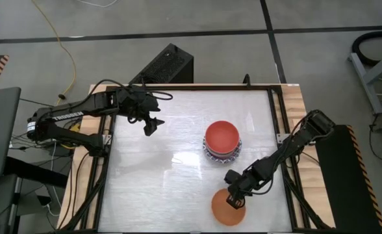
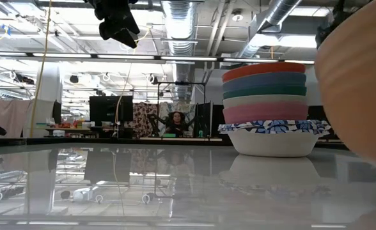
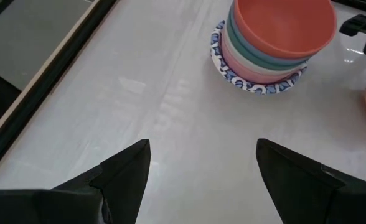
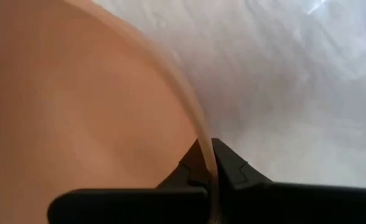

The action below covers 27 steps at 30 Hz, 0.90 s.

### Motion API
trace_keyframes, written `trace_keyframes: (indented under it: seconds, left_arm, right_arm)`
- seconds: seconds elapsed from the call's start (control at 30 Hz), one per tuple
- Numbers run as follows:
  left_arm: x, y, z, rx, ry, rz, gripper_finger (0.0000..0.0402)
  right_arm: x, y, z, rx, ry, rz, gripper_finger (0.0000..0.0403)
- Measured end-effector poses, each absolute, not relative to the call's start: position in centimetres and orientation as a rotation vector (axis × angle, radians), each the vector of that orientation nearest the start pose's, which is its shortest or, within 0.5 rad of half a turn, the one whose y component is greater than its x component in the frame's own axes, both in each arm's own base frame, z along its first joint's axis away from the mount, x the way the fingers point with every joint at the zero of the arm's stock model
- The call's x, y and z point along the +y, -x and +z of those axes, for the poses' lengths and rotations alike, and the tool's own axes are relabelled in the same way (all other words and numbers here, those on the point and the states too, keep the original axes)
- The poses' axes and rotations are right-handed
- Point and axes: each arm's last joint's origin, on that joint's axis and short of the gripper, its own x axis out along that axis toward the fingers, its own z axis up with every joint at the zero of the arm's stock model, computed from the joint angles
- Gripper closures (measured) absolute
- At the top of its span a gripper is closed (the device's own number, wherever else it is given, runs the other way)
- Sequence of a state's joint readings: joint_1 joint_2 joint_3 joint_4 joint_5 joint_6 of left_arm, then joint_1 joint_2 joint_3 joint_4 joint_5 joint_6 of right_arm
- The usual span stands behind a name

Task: Nest bowls inside each other
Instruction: Stack the light orange bowl on top of the orange bowl

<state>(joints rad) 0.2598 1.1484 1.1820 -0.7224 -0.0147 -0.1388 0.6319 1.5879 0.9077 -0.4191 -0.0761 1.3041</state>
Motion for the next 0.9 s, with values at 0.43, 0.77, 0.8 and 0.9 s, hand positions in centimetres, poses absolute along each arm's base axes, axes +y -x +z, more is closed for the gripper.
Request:
trace_keyframes:
  seconds: [0.43,0.77,0.8,0.9]
  left_arm:
    - [5.9,-22.2,35.1,0.664,0.242,0.288,0.012]
    - [5.8,-22.2,35.1,0.664,0.243,0.288,0.012]
    - [5.9,-22.2,35.1,0.664,0.243,0.288,0.012]
    - [5.9,-22.2,35.1,0.664,0.24,0.287,0.012]
  right_arm:
    - [13.8,-22.2,23.4,1.257,-0.806,-0.129,0.0396]
    - [7.8,-19.6,30.2,1.065,-0.818,-0.174,0.0397]
    - [7.2,-19.5,31.0,1.031,-0.823,-0.168,0.0397]
    - [5.3,-19.3,33.4,0.912,-0.826,-0.158,0.0398]
